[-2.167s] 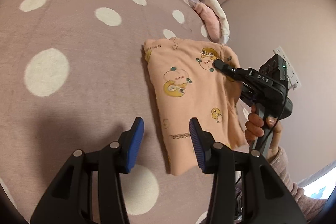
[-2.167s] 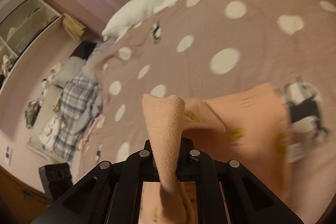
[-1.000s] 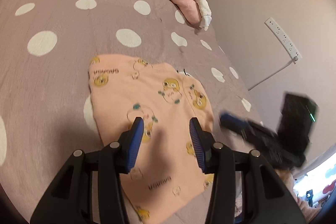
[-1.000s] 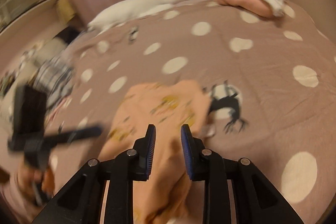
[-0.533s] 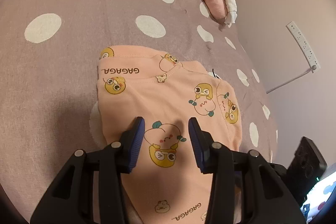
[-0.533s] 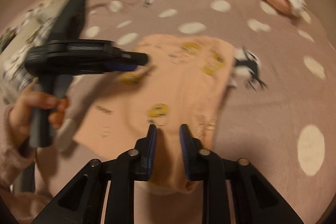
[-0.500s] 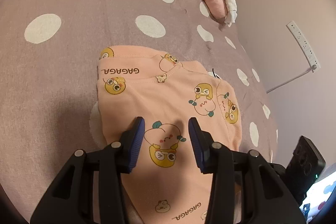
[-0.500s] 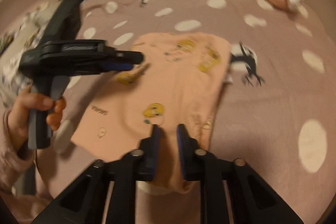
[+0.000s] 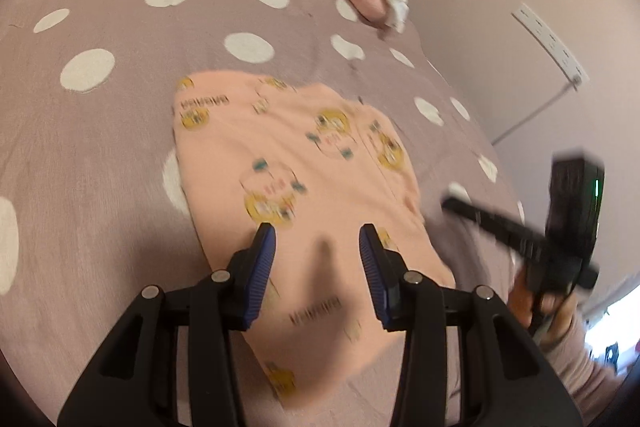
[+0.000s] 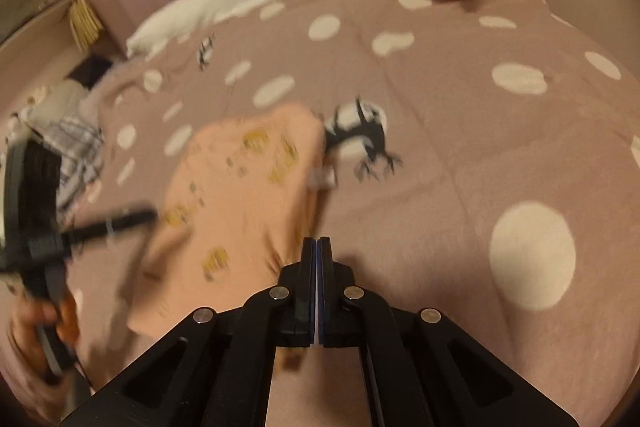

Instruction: Fold small clothes

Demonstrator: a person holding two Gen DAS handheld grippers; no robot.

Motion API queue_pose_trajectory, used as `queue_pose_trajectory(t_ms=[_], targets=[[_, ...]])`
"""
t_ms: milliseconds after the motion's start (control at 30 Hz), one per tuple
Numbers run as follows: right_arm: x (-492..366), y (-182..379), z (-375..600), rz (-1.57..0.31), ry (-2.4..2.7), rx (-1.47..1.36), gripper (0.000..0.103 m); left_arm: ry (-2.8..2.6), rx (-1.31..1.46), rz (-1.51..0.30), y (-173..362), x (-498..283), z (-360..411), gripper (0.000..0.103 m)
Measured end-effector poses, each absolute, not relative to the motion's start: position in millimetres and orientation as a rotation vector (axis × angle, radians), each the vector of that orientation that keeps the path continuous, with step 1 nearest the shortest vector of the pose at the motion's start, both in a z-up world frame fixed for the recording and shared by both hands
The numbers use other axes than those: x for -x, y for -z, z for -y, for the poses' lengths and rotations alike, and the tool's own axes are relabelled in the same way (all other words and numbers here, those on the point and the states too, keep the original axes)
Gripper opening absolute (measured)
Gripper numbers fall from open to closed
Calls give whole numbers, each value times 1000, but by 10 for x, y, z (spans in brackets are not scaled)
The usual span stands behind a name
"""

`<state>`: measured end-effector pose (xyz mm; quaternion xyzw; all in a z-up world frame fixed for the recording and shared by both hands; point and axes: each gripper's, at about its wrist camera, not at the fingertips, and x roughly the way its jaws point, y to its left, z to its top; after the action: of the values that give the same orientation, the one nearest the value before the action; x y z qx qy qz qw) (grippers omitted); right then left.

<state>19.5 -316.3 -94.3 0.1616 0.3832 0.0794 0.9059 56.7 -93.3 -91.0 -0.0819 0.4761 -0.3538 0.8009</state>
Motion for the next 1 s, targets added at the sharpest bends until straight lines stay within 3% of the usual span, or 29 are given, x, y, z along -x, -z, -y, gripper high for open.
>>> queue_pose_trajectory(t_ms=[167,533,1000], targets=[[-469,836,2892,-794,-227,-265,0,778,145,-1048,1058,-350,930,43],[-1061,1210,2756,-939,-174,-275,0,798,152,-1076,1262,-150,890,43],[-362,956,2426,-906,-289,-144,0,776,237,-1052,1281,27,728,43]])
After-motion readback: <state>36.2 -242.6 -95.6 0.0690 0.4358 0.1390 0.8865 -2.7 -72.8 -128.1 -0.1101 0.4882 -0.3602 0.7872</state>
